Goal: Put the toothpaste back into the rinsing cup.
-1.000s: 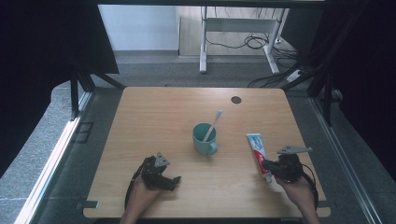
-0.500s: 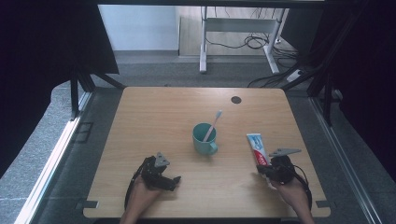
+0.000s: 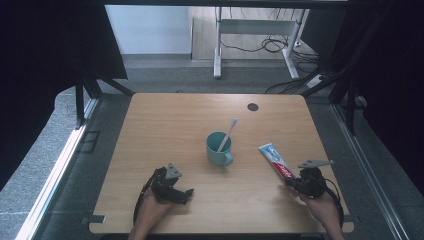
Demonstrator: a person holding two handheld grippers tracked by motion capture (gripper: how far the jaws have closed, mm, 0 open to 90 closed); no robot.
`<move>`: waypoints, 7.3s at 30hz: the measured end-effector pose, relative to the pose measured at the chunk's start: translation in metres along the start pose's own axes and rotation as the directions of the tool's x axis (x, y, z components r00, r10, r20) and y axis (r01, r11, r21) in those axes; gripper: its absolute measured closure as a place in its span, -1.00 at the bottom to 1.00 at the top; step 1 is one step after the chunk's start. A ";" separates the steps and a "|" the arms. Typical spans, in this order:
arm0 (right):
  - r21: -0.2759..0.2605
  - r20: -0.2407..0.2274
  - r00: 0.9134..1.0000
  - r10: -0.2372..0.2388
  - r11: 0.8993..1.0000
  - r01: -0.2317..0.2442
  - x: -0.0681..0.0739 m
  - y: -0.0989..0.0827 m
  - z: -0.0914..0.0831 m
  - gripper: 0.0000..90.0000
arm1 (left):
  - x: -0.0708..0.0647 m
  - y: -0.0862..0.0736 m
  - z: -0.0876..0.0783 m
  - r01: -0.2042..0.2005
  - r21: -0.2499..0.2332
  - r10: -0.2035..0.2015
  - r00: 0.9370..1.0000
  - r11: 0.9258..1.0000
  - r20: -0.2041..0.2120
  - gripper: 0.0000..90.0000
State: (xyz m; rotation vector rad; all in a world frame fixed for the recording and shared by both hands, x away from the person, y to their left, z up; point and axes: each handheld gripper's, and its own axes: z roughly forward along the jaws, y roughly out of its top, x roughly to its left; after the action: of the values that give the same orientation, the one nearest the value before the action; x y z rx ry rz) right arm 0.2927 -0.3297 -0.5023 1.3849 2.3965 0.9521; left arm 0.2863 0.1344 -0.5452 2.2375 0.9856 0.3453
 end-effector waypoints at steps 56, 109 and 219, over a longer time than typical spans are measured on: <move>0.338 0.056 0.998 -0.009 0.941 -0.010 -0.027 0.069 0.040 -0.44 | 0.000 0.000 0.000 0.004 0.002 -0.004 1.000 1.000 0.001 -1.00; 0.597 0.036 0.990 -0.134 0.797 0.086 -0.022 0.113 0.073 0.56 | 0.000 0.000 0.000 0.001 0.002 -0.001 1.000 1.000 0.002 -0.99; -0.105 -0.185 0.950 -0.253 0.966 0.237 0.075 0.146 0.002 0.62 | 0.000 0.000 0.000 -0.002 0.000 0.002 1.000 1.000 0.001 -0.99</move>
State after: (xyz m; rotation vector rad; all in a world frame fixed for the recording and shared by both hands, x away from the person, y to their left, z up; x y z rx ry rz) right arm 0.3549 -0.2159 -0.4025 0.9750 2.5624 1.1499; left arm 0.2861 0.1345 -0.5450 2.2384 0.9830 0.3450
